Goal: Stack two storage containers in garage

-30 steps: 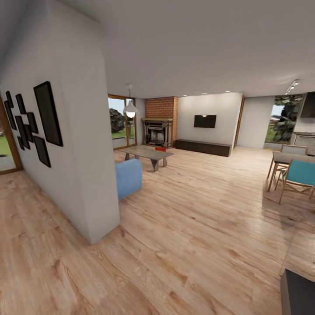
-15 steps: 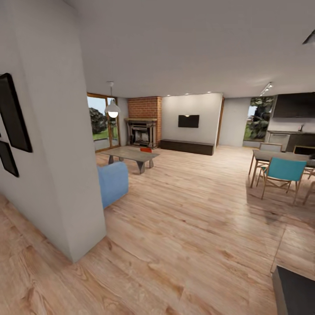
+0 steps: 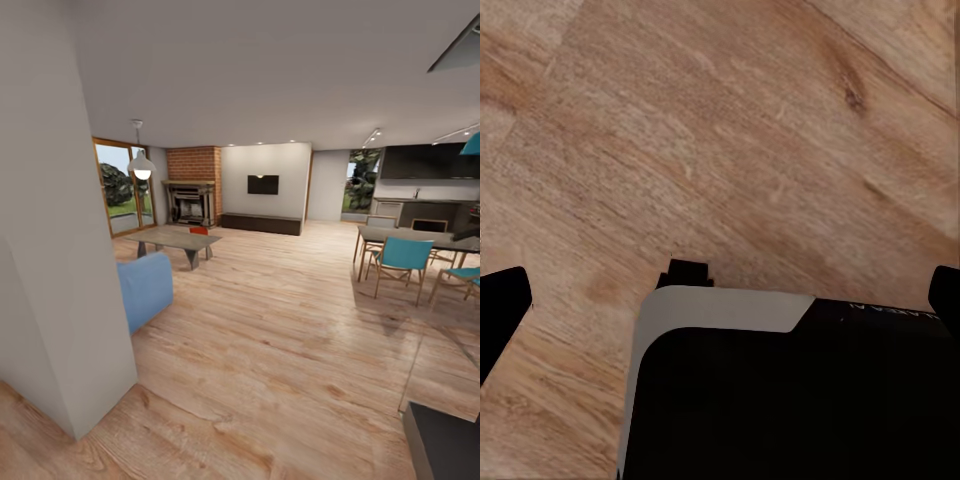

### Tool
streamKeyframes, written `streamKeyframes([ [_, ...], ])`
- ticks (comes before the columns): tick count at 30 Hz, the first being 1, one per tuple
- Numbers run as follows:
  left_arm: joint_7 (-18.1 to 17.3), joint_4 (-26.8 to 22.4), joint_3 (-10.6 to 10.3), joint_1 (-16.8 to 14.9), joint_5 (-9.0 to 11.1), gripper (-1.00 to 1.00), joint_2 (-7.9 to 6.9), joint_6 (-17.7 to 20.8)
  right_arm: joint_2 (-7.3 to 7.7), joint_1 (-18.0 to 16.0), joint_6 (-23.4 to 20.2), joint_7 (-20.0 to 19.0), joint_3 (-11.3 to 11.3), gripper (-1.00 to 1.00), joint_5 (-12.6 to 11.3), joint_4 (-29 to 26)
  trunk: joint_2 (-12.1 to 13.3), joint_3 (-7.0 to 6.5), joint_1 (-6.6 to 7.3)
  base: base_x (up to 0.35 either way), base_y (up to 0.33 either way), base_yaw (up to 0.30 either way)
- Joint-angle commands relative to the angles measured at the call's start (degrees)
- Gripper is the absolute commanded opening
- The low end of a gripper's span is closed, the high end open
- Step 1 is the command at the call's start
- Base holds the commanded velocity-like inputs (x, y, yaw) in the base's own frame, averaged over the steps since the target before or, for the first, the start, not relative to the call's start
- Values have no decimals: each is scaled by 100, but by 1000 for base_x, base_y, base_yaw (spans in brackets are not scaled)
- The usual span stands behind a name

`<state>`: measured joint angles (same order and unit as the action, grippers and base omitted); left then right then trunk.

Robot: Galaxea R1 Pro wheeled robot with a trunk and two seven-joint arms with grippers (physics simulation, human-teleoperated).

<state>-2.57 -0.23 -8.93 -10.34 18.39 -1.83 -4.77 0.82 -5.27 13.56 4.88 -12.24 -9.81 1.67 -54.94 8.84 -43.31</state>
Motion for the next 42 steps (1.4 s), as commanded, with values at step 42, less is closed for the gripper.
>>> streamKeyframes([
  [42,-24,5,-47,-3,68,100,-2,-15,6,-9,3,5,-50,100,-51,18,-5,8,-4,322,38,-143],
])
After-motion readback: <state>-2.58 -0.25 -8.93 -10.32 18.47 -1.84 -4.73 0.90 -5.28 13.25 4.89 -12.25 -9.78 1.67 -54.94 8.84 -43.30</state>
